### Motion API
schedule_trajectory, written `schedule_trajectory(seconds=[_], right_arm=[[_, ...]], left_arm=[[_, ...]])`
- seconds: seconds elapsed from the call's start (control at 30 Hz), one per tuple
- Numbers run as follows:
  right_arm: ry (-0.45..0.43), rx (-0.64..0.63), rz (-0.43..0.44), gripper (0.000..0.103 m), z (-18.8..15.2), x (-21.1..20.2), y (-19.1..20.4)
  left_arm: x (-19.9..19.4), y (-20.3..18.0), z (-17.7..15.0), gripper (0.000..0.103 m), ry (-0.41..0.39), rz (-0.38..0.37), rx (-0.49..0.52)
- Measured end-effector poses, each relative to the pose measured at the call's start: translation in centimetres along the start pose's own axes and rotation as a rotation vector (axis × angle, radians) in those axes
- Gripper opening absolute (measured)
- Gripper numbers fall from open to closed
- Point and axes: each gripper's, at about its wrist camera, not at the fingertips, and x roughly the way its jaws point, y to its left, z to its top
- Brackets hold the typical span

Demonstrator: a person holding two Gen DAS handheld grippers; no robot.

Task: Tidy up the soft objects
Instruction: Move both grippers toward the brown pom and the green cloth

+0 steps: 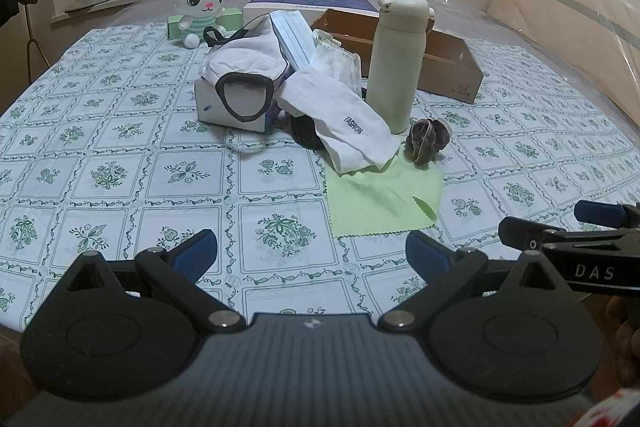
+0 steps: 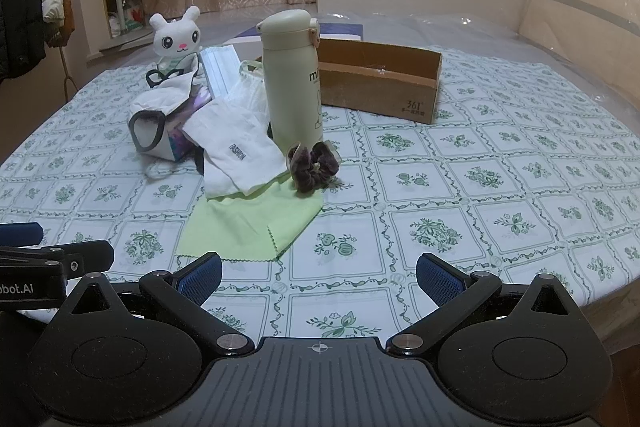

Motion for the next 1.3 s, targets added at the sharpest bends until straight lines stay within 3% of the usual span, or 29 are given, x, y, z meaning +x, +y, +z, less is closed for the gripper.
schedule_trajectory(seconds=[0.9, 1.3], right_arm=[[0.001, -0.006, -0.008, 0.102, 0.6, 4.0, -2.9], [-0.019, -0.076, 0.040, 0.102, 2.0, 7.0, -4.4]], left_arm=[[5.8, 0.3, 1.2, 0.096, 0.056, -0.029, -0.007], [10.0, -1.5, 1.7, 0.089, 0.039, -0.144, 0.073]])
